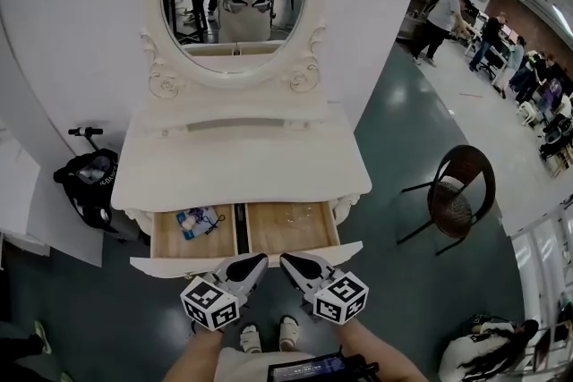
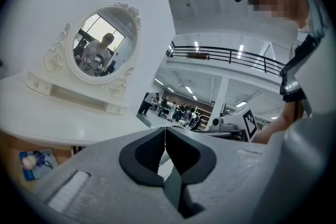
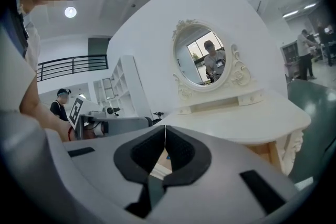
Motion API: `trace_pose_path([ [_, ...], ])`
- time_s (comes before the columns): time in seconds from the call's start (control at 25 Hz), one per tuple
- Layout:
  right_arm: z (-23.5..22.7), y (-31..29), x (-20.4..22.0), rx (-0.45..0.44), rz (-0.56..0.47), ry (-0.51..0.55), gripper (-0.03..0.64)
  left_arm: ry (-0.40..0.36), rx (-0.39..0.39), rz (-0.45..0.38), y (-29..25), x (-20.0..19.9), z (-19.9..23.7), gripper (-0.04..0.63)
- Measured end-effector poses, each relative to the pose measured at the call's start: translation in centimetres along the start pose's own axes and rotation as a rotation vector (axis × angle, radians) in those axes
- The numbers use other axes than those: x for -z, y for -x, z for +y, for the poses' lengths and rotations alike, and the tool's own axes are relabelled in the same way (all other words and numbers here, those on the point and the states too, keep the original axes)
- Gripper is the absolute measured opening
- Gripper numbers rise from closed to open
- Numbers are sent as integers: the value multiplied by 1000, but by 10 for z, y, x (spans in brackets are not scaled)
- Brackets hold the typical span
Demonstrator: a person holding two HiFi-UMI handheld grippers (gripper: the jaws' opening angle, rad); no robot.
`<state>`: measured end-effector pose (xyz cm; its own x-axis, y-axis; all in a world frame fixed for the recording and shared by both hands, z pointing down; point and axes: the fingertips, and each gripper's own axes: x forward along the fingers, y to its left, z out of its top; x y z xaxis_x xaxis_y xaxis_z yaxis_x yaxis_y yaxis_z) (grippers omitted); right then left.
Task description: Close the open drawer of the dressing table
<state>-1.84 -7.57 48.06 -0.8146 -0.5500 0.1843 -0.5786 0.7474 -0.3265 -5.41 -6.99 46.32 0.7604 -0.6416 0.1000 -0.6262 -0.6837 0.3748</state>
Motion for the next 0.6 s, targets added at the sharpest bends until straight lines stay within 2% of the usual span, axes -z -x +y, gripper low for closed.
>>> trace_pose_path([
  [0.24, -15, 11, 28, 77, 8, -60, 17, 44, -11, 11, 9, 19, 1, 8],
  [0.6, -16, 13, 42, 92, 25, -62, 17, 61, 2, 49, 8, 36, 5, 8],
])
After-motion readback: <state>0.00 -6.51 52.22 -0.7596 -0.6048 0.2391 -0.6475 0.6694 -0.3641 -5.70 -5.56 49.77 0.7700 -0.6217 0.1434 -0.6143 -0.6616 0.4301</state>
